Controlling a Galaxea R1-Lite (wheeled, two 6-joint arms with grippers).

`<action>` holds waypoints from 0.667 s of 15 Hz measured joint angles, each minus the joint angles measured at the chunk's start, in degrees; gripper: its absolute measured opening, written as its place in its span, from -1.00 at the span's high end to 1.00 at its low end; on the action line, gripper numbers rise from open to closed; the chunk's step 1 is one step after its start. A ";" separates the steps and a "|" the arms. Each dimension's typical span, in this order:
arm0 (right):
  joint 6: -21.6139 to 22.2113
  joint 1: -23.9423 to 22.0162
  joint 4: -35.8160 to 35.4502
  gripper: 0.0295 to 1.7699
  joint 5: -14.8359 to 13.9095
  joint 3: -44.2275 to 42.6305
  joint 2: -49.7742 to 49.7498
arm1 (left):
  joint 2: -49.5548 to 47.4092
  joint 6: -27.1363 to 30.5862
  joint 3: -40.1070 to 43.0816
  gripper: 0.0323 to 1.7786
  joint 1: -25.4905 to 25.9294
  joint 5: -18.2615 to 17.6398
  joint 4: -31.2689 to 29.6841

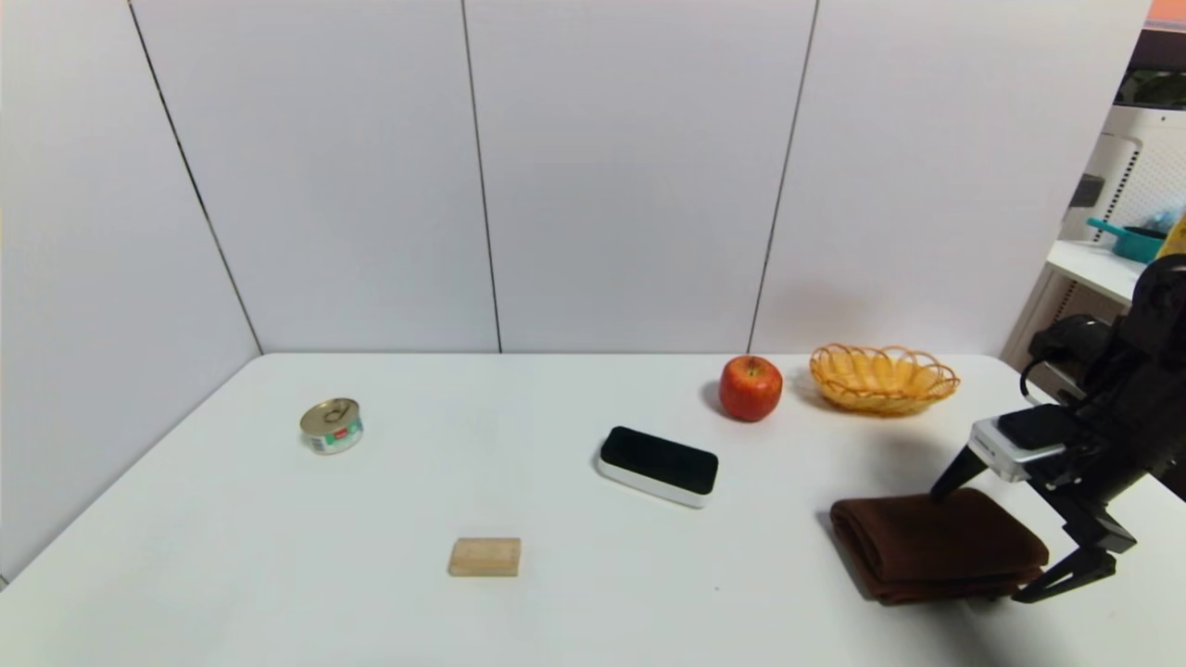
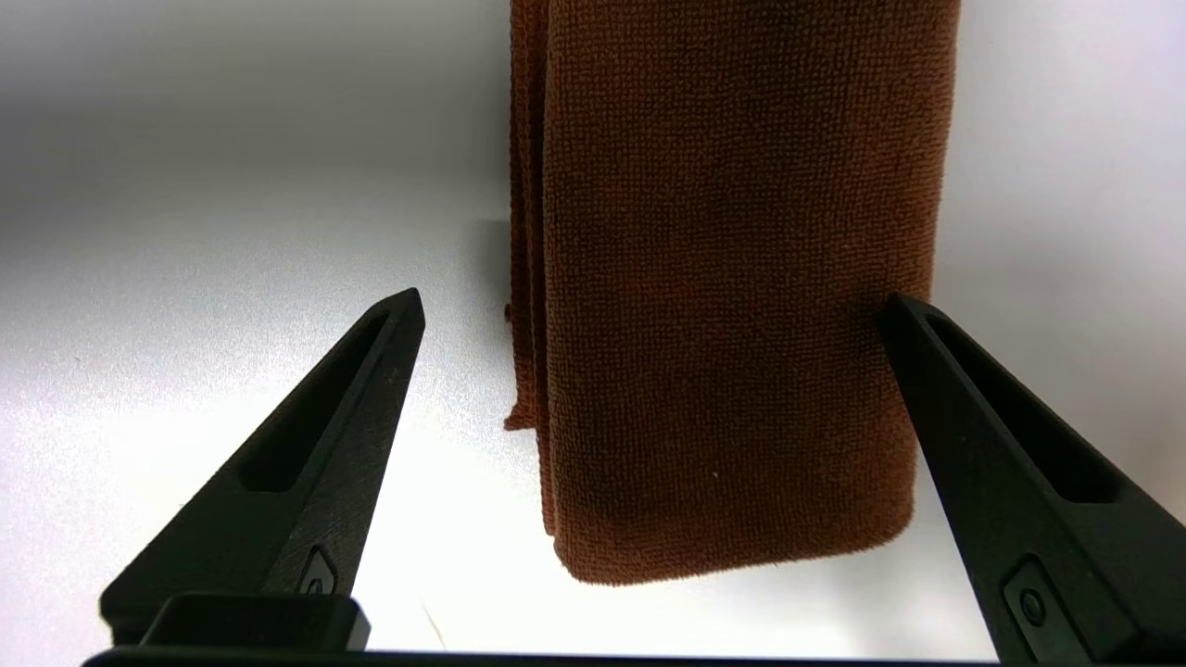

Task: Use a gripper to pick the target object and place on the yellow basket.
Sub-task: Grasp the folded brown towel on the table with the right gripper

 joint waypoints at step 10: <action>0.20 -0.17 -2.54 -0.92 1.23 -2.89 2.23 | 0.00 0.00 0.00 -0.90 0.00 0.00 0.00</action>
